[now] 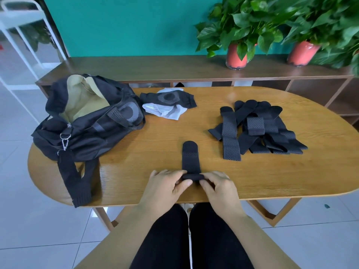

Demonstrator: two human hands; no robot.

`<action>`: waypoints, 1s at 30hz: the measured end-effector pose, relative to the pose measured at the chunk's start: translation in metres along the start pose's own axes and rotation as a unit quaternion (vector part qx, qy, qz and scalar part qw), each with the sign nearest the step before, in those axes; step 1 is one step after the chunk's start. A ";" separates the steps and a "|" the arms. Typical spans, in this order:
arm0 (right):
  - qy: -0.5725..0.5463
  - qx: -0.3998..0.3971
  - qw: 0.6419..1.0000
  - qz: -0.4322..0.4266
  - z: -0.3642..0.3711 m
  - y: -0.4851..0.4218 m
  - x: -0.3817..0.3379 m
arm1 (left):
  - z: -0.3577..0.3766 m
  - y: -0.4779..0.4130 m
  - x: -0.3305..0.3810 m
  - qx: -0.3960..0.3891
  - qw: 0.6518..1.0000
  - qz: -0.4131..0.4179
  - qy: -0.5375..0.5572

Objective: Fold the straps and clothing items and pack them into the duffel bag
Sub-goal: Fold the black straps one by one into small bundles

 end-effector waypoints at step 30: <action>0.128 0.077 0.986 0.074 0.011 -0.021 0.000 | 0.025 -0.031 -0.002 0.020 0.999 -0.045 -0.012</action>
Point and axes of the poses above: each hand's wrist, its own y-axis away from the middle knuckle, its own z-axis out of the palm, x = y × z, the point moved 7 cm from there along -y, towards the middle knuckle, and after that the axes turned 4 degrees about -z, right-handed, at the moved point
